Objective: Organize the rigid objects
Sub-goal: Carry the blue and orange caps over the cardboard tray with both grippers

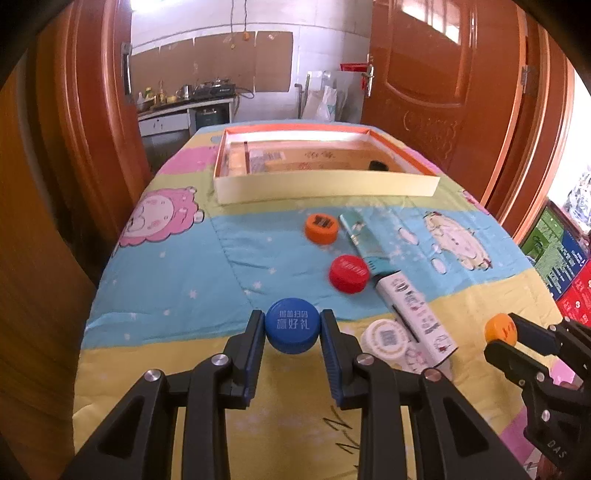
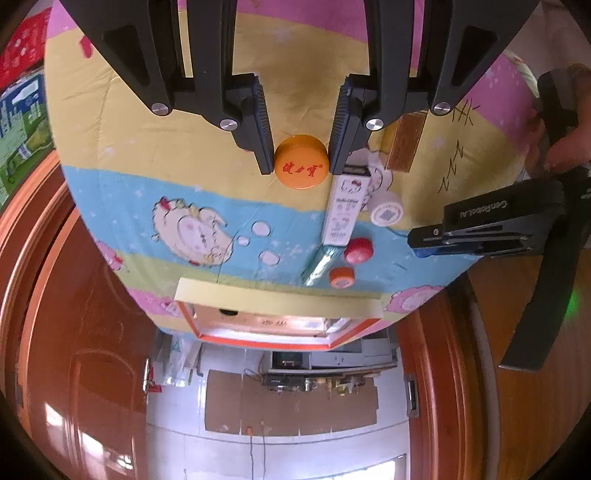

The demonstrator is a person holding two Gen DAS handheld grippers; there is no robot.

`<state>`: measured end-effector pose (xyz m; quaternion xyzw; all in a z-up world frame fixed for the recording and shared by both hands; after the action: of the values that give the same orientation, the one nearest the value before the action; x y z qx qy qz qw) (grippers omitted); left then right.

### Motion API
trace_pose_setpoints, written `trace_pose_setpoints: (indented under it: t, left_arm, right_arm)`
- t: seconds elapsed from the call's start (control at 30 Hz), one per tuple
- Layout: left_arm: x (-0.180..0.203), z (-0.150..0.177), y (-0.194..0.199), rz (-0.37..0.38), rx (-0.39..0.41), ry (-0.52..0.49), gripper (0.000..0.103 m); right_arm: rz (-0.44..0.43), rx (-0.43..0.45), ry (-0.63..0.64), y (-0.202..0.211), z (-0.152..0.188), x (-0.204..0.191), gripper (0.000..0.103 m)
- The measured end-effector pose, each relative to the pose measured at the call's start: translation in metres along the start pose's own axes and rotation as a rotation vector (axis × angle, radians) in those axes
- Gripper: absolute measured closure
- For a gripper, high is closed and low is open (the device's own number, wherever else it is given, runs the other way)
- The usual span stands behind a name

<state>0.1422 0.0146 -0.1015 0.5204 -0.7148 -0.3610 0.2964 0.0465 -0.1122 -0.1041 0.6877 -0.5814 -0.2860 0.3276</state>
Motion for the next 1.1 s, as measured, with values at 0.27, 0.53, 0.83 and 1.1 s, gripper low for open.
trace_pose_setpoints:
  t: [0.27,0.53,0.83,1.1]
  left_arm:
    - [0.009,-0.01,0.014,0.009,0.035,0.005,0.072]
    - [0.009,-0.019,0.024,-0.013,0.072,0.036,0.072]
    - [0.016,-0.04,0.039,-0.017,0.121,0.014,0.072]
    - [0.022,-0.069,0.047,-0.009,0.151,-0.019,0.072]
  right_arm:
    - [0.018,0.045,0.002,0.014,-0.018,0.01,0.072]
    - [0.025,0.083,0.005,0.023,-0.035,0.016,0.072]
    - [0.023,0.123,-0.007,0.031,-0.06,0.029,0.072]
    - [0.014,0.131,0.001,0.028,-0.084,0.04,0.072]
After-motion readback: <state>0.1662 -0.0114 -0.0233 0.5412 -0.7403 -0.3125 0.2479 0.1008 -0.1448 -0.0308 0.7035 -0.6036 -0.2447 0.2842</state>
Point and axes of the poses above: each gripper's, at about its wrist camera, not at the fingertips, and y roughly against the way its jaws point, x to its right, z to its underside, the point moved 4 cm from there along -y, roughly the way its jaws point, and after that the axes turned 9 degrees about -x, right-handed, at the moved point
